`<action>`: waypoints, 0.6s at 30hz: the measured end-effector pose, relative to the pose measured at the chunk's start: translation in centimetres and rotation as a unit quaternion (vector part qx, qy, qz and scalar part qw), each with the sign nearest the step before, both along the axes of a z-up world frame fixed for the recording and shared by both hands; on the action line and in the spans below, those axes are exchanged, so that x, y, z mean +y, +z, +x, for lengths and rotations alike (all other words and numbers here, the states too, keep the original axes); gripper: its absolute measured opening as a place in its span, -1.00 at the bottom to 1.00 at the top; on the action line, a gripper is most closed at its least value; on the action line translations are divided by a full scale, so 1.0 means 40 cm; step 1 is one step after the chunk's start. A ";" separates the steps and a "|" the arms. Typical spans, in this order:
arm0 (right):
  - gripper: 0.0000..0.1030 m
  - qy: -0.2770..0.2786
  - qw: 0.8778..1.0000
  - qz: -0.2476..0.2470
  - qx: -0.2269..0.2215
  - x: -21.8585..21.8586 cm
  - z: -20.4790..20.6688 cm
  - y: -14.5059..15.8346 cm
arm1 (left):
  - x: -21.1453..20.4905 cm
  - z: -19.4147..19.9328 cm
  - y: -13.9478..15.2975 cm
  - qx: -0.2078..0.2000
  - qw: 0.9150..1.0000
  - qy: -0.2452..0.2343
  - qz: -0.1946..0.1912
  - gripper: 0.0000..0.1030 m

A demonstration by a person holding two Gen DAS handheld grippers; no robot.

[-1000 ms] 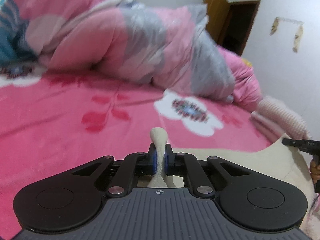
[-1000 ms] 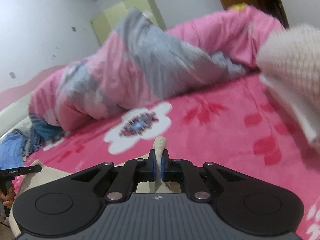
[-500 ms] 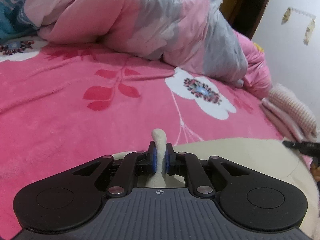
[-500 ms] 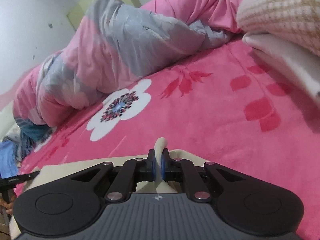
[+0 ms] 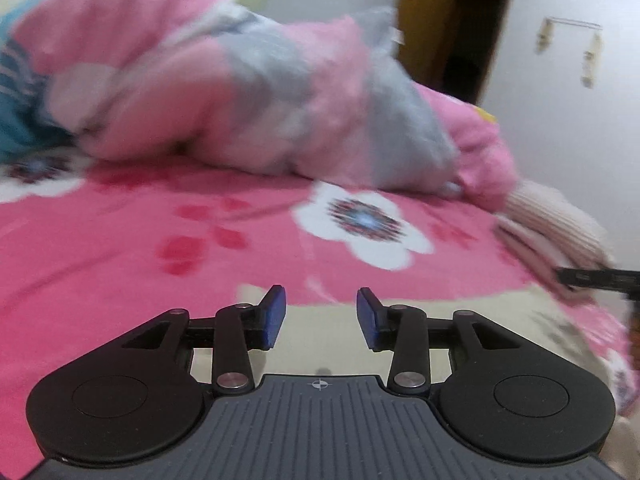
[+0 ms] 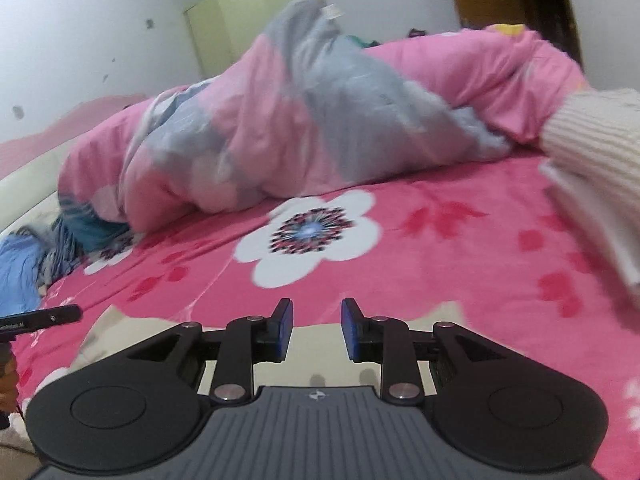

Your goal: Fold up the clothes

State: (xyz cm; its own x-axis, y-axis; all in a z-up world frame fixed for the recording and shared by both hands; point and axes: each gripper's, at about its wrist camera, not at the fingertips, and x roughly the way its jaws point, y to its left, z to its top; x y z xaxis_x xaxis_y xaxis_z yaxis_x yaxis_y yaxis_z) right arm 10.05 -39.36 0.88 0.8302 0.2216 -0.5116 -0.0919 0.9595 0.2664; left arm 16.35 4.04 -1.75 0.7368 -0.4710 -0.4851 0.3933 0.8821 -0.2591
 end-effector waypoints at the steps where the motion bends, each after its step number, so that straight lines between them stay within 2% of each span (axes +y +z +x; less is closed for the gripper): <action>1: -0.46 -0.003 1.000 -0.005 0.009 0.017 0.013 -0.019 | -0.005 0.000 -0.008 0.005 1.000 0.000 0.000 -0.21; 3: -0.46 -0.014 0.999 -0.033 0.037 0.035 0.038 -0.075 | -0.016 0.000 -0.024 0.015 1.000 0.000 -0.001 -0.21; 4: -0.47 -0.024 0.997 -0.042 0.065 0.030 0.052 -0.121 | -0.021 0.000 -0.032 0.020 1.000 0.000 -0.001 -0.21; 6: -0.52 -0.035 0.997 0.011 0.074 -0.010 0.045 -0.161 | -0.031 0.000 -0.048 0.030 1.000 0.000 -0.001 -0.21; 7: -0.52 -0.041 0.996 0.033 0.075 -0.028 0.039 -0.147 | -0.036 0.000 -0.056 0.035 0.999 0.000 -0.002 -0.22; 9: -0.49 -0.053 0.997 0.037 0.053 -0.048 0.019 -0.110 | -0.047 0.000 -0.072 0.045 0.999 0.000 -0.002 -0.21; 11: -0.50 -0.067 0.997 0.037 0.029 -0.074 -0.002 -0.080 | -0.043 0.001 -0.060 0.029 0.999 0.013 0.000 -0.20; 12: -0.49 -0.082 0.995 0.031 0.039 -0.090 0.004 -0.093 | -0.038 0.003 -0.053 0.022 1.000 0.023 0.002 -0.19; 14: -0.53 -0.110 0.992 0.020 0.058 -0.122 0.017 -0.118 | -0.030 0.027 -0.071 0.045 0.998 0.039 0.004 -0.19; 15: -0.56 -0.118 0.989 0.024 0.083 -0.136 0.029 -0.151 | -0.028 0.037 -0.083 0.057 0.997 0.043 0.004 -0.19; 16: -0.56 -0.121 0.988 0.055 0.084 -0.154 0.028 -0.174 | -0.027 0.040 -0.092 0.062 0.997 0.043 0.003 -0.19; 18: -0.56 -0.125 0.987 0.062 0.081 -0.157 0.019 -0.159 | -0.028 0.043 -0.102 0.071 0.997 0.043 0.004 -0.19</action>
